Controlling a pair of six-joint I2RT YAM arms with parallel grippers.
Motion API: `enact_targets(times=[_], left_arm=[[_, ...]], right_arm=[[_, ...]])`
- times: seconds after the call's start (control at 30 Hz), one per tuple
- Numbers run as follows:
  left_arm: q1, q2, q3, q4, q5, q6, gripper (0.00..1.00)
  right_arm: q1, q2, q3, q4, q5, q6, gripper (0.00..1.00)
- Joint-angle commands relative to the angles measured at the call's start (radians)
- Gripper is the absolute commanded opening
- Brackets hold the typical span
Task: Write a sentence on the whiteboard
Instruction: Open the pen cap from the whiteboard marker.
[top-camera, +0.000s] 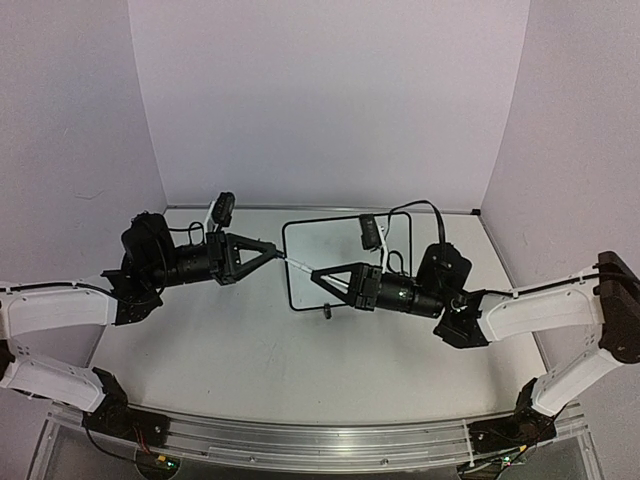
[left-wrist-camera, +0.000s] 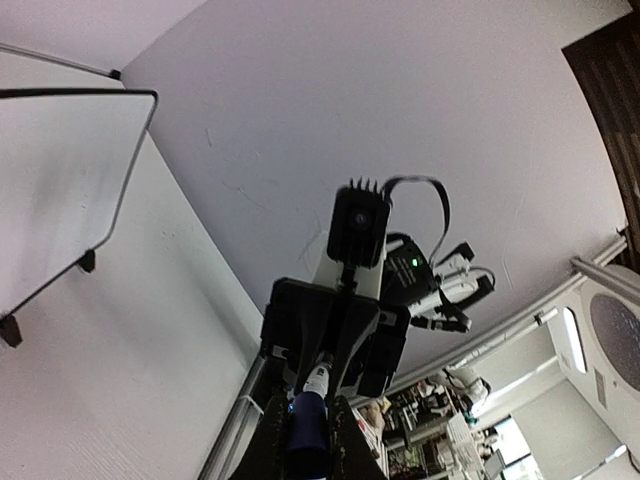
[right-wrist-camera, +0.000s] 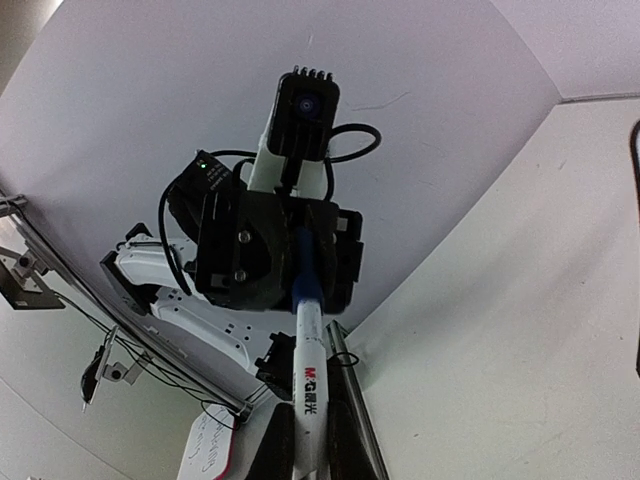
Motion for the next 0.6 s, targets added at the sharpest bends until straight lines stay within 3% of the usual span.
enact_targets(times=[0.0,0.37,0.57], left_arm=[[0.110,-0.067,0.013,0.024,-0.009,-0.026,0.00],[0.144,-0.188,0.070,-0.339,-0.089,0.171,0.00],[0.138,-0.100,0.048,-0.587,-0.210,0.275,0.00]], right_arm=[[-0.015,-0.088,-0.078,0.059,0.056,0.018,0.00],[-0.029,-0.265,-0.227,0.003,0.127,0.013,0.00],[-0.029,-0.341,-0.130,-0.329,0.207,-0.148,0.00]])
